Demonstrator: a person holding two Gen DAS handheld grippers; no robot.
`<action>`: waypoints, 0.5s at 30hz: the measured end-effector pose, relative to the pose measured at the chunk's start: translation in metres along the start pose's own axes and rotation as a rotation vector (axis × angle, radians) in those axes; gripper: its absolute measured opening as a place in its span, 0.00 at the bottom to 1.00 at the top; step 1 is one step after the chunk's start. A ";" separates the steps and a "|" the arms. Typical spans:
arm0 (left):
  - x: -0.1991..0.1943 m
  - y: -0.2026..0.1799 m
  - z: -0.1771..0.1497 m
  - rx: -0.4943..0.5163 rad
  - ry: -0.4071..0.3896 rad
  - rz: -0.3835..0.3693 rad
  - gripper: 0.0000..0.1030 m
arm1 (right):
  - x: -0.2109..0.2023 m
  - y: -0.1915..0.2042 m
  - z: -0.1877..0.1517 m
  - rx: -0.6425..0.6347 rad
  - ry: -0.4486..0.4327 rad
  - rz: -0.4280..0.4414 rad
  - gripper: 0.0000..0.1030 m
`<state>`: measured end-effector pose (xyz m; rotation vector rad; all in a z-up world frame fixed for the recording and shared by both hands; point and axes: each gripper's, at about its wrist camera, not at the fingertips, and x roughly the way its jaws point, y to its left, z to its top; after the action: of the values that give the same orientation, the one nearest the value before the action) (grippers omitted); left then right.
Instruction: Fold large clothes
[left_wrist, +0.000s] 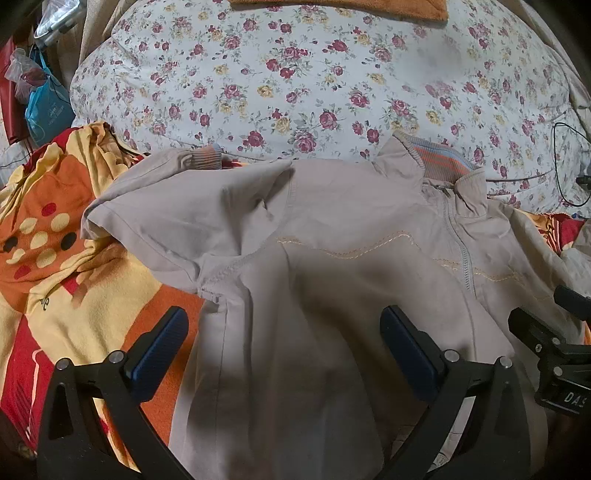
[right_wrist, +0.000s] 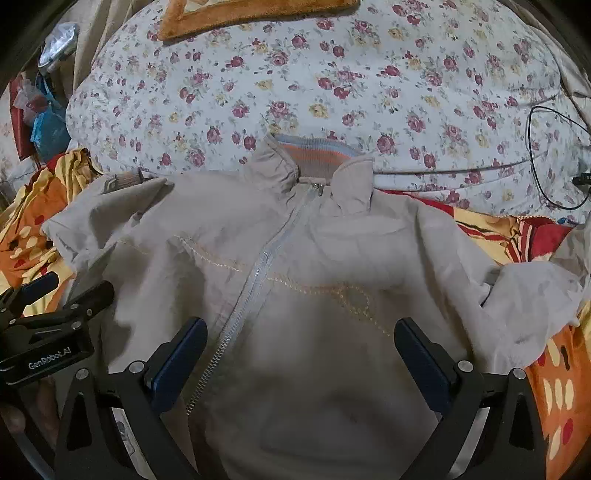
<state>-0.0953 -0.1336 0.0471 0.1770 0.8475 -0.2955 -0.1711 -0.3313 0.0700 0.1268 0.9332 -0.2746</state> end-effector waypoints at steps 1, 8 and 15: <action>0.000 0.000 0.000 0.001 0.000 -0.001 1.00 | 0.001 0.000 -0.001 0.000 0.004 -0.003 0.98; 0.001 0.000 0.000 0.003 0.003 -0.002 1.00 | 0.006 -0.001 -0.004 0.017 0.022 0.015 0.98; 0.002 -0.001 0.000 0.004 0.004 -0.001 1.00 | 0.007 0.000 -0.004 0.012 0.023 0.004 0.98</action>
<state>-0.0945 -0.1344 0.0458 0.1811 0.8506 -0.2984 -0.1706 -0.3321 0.0624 0.1426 0.9539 -0.2755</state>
